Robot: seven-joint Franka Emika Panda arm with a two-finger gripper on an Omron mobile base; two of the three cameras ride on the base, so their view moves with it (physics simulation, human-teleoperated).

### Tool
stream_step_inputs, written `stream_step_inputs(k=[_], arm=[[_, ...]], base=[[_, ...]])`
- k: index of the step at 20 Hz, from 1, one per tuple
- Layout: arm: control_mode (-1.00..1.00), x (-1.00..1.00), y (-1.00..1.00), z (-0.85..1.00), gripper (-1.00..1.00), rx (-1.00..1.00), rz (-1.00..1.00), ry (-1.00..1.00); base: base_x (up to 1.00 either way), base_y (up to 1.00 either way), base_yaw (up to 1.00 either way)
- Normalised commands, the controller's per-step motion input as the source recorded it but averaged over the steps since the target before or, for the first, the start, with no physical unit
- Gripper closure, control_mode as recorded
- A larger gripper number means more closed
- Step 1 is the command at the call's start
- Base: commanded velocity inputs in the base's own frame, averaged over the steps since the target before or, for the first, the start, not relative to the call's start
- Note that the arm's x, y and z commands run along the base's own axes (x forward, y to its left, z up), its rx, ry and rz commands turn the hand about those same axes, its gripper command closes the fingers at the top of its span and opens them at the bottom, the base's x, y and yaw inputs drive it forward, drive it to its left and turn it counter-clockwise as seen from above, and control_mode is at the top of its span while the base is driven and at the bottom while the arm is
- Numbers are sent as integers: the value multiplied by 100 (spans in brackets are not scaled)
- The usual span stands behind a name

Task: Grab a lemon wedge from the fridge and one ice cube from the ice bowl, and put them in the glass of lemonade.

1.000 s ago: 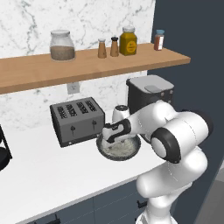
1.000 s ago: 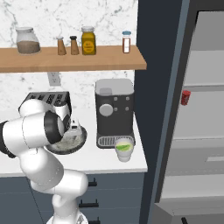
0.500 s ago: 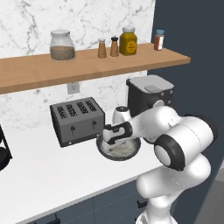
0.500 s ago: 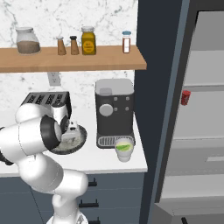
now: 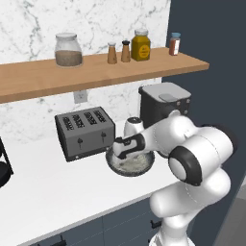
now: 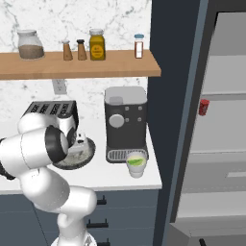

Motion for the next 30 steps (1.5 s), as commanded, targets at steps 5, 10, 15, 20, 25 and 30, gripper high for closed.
stream_step_inputs(k=[5,10,15,20,25,30], arm=[[-100,28,0,2,-100,0,0,0],[-100,0,1,-1,-100,0,0,0],[-100,-25,1,-8,-100,0,0,-3],[-100,-84,-35,-4,-100,7,-2,-6],[-100,-16,-35,0,-100,5,-1,-2],[-100,0,-10,0,-100,0,0,0]], base=[[0,0,0],[0,0,0],[0,0,0],[0,0,0],[0,0,0],[0,0,0]])
